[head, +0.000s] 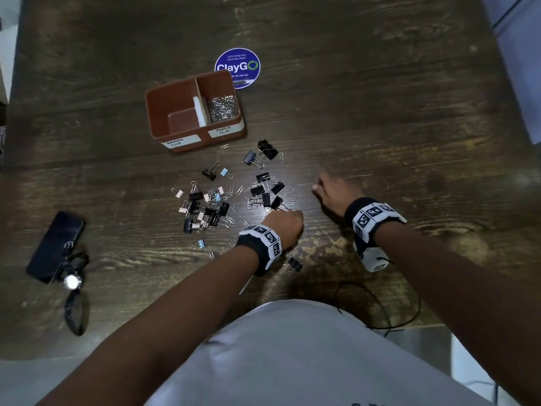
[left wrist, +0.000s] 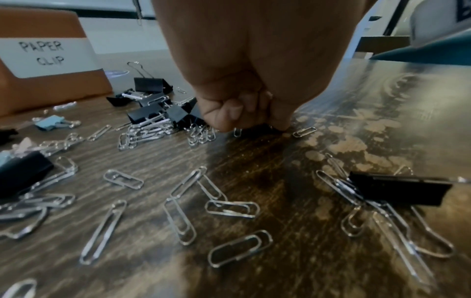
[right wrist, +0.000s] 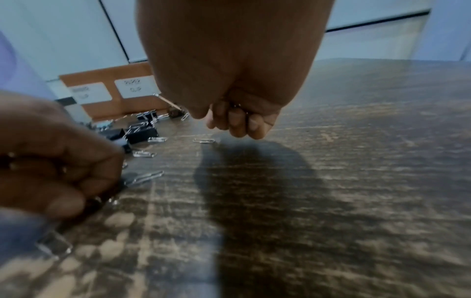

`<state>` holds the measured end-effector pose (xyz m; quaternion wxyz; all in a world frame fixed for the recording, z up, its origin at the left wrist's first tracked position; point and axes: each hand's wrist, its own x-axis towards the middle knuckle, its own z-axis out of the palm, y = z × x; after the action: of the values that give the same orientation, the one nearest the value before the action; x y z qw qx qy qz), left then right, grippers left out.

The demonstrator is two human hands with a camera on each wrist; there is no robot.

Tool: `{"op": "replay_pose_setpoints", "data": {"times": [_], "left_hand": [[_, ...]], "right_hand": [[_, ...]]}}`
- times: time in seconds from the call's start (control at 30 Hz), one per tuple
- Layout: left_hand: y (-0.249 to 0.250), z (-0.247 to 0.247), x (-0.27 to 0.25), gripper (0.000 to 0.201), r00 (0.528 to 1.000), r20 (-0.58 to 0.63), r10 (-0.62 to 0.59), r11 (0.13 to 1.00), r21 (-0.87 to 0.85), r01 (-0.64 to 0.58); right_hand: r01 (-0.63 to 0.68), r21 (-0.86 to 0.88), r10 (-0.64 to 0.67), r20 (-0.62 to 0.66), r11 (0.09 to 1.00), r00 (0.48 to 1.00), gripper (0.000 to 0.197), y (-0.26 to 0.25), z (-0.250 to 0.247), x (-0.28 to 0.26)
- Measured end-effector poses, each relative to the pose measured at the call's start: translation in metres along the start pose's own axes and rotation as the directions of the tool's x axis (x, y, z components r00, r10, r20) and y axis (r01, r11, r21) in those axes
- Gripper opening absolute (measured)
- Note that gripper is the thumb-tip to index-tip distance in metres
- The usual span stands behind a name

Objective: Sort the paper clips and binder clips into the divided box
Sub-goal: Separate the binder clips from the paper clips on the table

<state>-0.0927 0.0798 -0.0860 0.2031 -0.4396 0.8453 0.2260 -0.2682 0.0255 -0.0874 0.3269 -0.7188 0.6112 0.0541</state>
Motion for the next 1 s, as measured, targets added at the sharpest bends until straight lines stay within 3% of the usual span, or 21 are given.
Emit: {"op": "replay_pose_setpoints", "data": {"times": [0.23, 0.37, 0.47, 0.53, 0.6, 0.77, 0.87, 0.93, 1.0], "left_hand": [[-0.044, -0.040, -0.012, 0.014, 0.991, -0.089, -0.100, 0.943, -0.327, 0.066], [-0.104, -0.094, -0.010, 0.012, 0.931, -0.238, -0.275, 0.890, -0.430, 0.153], [-0.148, -0.133, -0.003, 0.008, 0.848, -0.305, -0.433, 0.838, -0.483, 0.254], [-0.172, -0.154, 0.003, 0.014, 0.788, -0.329, -0.521, 0.800, -0.511, 0.315], [-0.188, -0.172, 0.005, 0.022, 0.756, -0.319, -0.571, 0.764, -0.542, 0.349], [-0.210, -0.195, 0.003, 0.035, 0.689, -0.297, -0.661, 0.655, -0.675, 0.338], [-0.217, -0.191, -0.006, 0.034, 0.658, -0.319, -0.682, 0.626, -0.719, 0.301], [-0.218, -0.184, -0.015, 0.032, 0.632, -0.351, -0.690, 0.621, -0.737, 0.268], [-0.214, -0.174, -0.026, 0.028, 0.605, -0.385, -0.697, 0.625, -0.740, 0.249]], "right_hand": [[0.025, -0.122, -0.039, -0.110, 0.992, 0.993, 0.002, -0.004, 0.020, 0.002], [-0.003, -0.154, 0.003, 0.003, 0.988, 1.000, 0.008, -0.005, 0.023, 0.003], [-0.038, -0.046, 0.043, 0.090, 0.998, 0.995, 0.008, -0.015, 0.015, 0.006], [-0.055, 0.075, 0.051, 0.065, 0.996, 0.997, 0.014, -0.034, -0.001, 0.010], [-0.038, 0.164, 0.034, 0.023, 0.986, 0.999, 0.024, -0.059, -0.024, 0.022], [0.052, 0.332, -0.011, -0.125, 0.942, 0.992, 0.011, -0.135, -0.091, 0.071], [0.109, 0.429, -0.035, -0.178, 0.897, 0.983, 0.023, -0.179, -0.115, 0.105], [0.116, 0.475, -0.043, -0.163, 0.872, 0.986, 0.007, -0.199, -0.125, 0.118], [0.084, 0.473, -0.021, -0.137, 0.877, 0.990, 0.036, -0.203, -0.129, 0.125]]}}
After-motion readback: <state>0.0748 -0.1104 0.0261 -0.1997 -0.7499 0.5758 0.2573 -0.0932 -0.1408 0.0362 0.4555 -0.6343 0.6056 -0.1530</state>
